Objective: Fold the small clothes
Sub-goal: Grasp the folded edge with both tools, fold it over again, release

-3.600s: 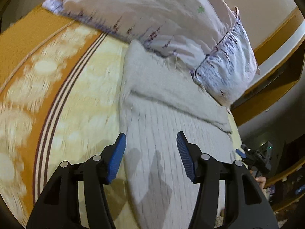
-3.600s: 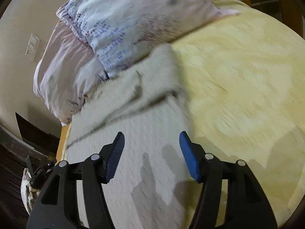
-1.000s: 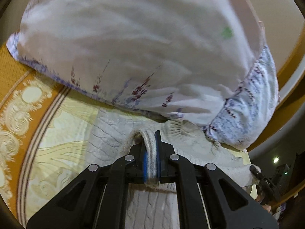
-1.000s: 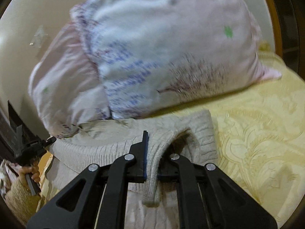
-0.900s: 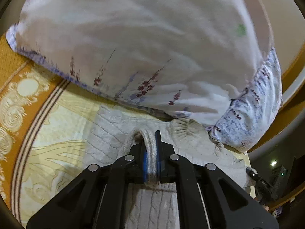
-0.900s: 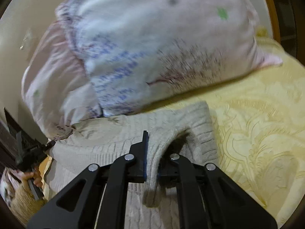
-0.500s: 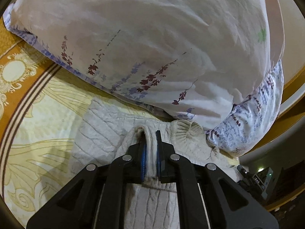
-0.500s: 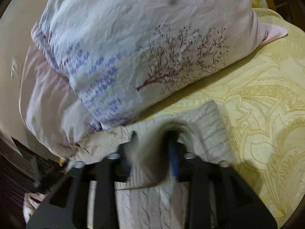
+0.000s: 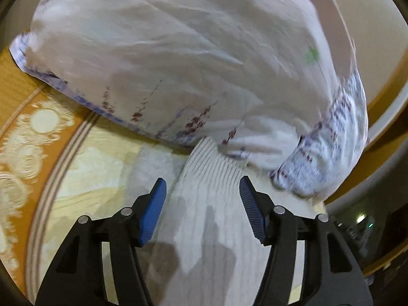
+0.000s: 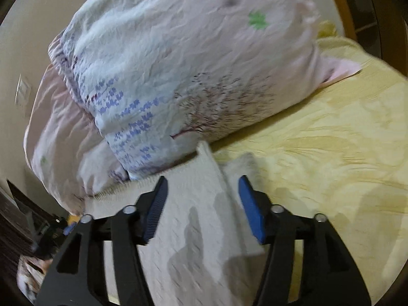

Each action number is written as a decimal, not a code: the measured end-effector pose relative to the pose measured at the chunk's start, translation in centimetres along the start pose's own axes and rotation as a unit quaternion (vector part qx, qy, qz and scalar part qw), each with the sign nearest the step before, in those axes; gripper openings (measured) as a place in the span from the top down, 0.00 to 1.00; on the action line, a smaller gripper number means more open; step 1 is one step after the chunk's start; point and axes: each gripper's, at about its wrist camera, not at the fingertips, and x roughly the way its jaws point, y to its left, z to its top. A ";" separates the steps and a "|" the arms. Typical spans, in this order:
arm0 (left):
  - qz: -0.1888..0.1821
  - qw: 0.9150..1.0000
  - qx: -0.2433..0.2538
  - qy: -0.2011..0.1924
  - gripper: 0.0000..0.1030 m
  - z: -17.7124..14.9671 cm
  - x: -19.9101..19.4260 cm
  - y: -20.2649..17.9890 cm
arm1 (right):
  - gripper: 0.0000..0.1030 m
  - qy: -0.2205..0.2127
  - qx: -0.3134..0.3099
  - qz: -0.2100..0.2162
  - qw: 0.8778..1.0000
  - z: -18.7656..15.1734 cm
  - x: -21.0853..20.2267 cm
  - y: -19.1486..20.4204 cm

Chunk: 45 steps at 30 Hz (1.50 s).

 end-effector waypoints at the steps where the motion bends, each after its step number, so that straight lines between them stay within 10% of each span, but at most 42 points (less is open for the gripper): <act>1: 0.005 1.000 0.008 0.003 0.43 -0.4 -0.3 0.0 | 0.51 0.006 -0.012 -0.005 1.000 -0.6 -0.6 -0.1; 9: 0.056 0.996 0.062 0.035 0.51 -3.8 -0.9 0.1 | 0.61 0.044 -0.093 -0.046 0.994 -4.7 -1.8 0.4; 16: 0.059 0.995 0.060 0.053 0.90 -5.2 -0.8 0.5 | 0.87 0.042 -0.107 -0.056 0.992 -6.0 -2.2 0.5; 20: 0.048 0.996 0.053 0.056 0.93 -5.4 -1.5 0.9 | 0.91 0.028 -0.081 -0.036 0.996 -6.1 -3.8 0.2; 38: 0.046 0.996 0.063 0.051 0.93 -7.6 -3.4 1.7 | 0.89 0.053 -0.088 -0.104 0.989 -9.0 -3.2 0.4; 45: 0.043 0.997 0.052 0.040 0.86 -7.1 -3.9 1.6 | 0.66 0.017 -0.103 -0.123 0.987 -7.9 -4.3 2.1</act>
